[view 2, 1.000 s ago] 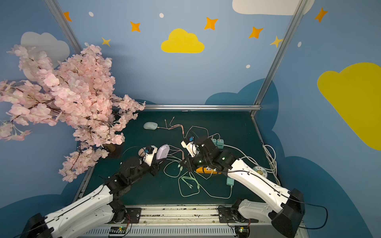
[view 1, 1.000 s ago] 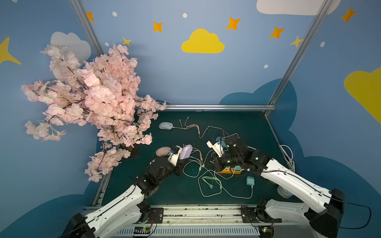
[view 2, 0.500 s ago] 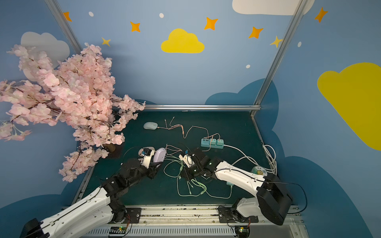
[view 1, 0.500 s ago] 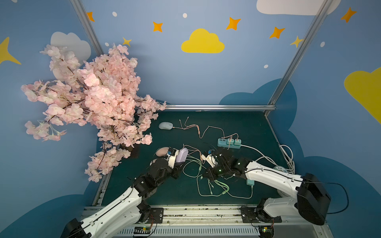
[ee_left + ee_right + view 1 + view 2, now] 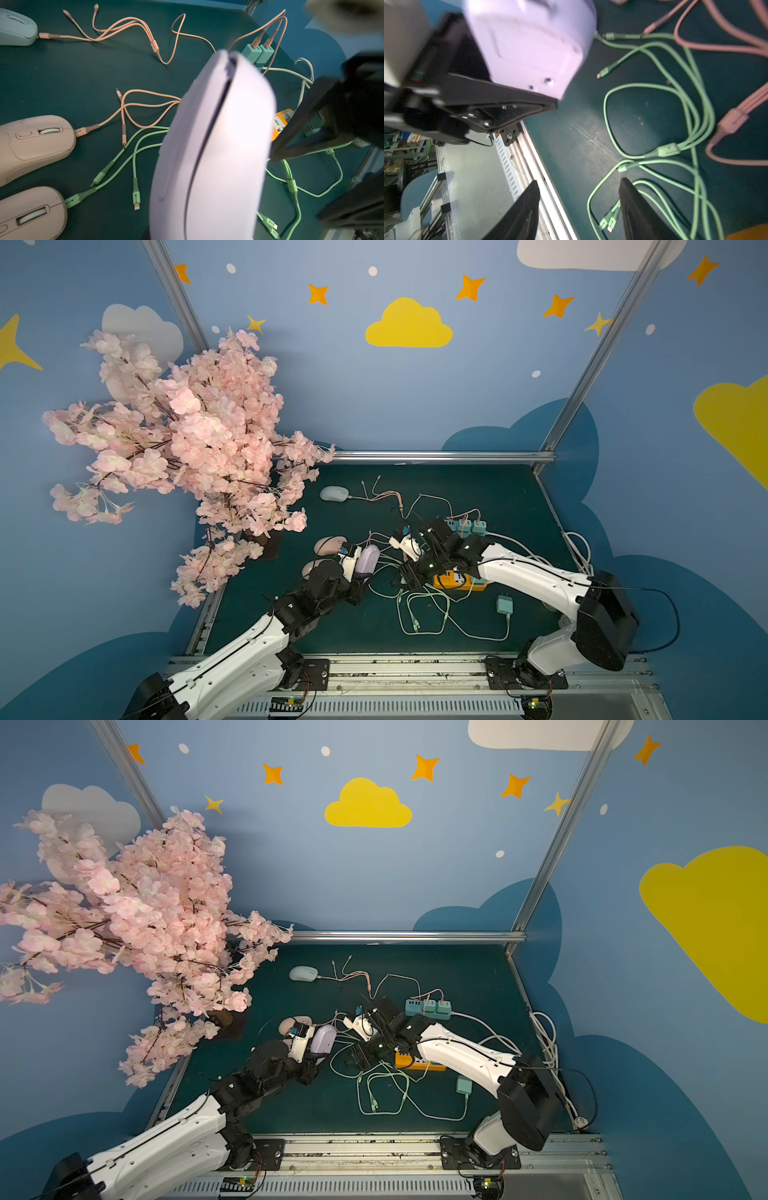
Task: Unplug the wireless mouse
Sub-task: Place the mouse at the center of the board.
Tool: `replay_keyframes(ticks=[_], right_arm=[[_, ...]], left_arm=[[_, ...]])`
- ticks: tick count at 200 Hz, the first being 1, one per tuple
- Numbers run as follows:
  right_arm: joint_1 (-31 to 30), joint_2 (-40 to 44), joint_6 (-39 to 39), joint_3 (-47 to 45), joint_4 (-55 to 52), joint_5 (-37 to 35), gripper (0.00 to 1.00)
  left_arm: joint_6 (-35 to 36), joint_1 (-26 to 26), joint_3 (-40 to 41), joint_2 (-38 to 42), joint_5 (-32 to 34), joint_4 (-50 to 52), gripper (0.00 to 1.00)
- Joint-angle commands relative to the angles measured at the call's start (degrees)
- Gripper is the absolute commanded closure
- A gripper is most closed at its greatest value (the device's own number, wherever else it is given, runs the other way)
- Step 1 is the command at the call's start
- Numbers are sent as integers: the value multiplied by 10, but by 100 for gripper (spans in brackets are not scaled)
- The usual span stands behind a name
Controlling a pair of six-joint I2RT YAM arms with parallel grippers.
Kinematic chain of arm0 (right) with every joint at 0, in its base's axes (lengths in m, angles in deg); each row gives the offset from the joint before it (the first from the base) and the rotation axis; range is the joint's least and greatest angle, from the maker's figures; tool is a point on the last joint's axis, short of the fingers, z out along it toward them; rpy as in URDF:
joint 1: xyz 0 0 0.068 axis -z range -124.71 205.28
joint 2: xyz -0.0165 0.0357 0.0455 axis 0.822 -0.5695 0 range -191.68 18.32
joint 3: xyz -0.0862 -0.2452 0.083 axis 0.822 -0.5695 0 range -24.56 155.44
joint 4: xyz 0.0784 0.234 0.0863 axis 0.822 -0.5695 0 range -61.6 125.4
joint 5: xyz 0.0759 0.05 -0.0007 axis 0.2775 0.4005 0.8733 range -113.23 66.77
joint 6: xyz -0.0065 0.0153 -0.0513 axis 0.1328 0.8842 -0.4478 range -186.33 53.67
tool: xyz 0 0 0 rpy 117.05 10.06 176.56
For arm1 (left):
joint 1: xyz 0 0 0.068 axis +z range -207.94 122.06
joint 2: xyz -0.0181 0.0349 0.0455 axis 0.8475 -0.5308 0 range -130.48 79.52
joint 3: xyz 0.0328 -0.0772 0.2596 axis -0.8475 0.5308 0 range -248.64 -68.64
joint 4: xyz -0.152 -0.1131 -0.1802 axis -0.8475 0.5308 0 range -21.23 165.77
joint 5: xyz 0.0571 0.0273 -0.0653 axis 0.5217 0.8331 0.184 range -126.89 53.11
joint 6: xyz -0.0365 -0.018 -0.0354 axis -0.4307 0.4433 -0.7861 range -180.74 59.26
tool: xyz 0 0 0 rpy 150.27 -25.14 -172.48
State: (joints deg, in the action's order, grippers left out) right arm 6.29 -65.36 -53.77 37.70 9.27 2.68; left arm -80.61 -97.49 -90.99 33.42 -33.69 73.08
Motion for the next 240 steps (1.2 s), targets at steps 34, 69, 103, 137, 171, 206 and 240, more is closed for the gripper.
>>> replay_keyframes(ticks=[34, 69, 103, 137, 171, 206, 240], right_arm=[[68, 154, -38, -63, -44, -75, 38], [96, 204, -22, -134, -6, -70, 38], [115, 229, -15, -175, 23, -71, 38], [131, 240, -11, -187, 18, -100, 38], [138, 284, -5, -210, 20, -122, 37], [143, 295, -3, -212, 14, -132, 36], [145, 295, -2, -213, 15, -130, 36]], left_arm=[[-32, -8, 2, -12, -8, 15, 87], [-47, -56, -18, -69, 26, 58, 89], [-40, -172, -92, -177, 158, 156, 87], [-84, -269, -177, -318, 270, 266, 79], [-245, -323, -297, -485, 392, 475, 76], [-383, -336, -357, -599, 402, 603, 75], [-470, -370, -327, -597, 378, 620, 75]])
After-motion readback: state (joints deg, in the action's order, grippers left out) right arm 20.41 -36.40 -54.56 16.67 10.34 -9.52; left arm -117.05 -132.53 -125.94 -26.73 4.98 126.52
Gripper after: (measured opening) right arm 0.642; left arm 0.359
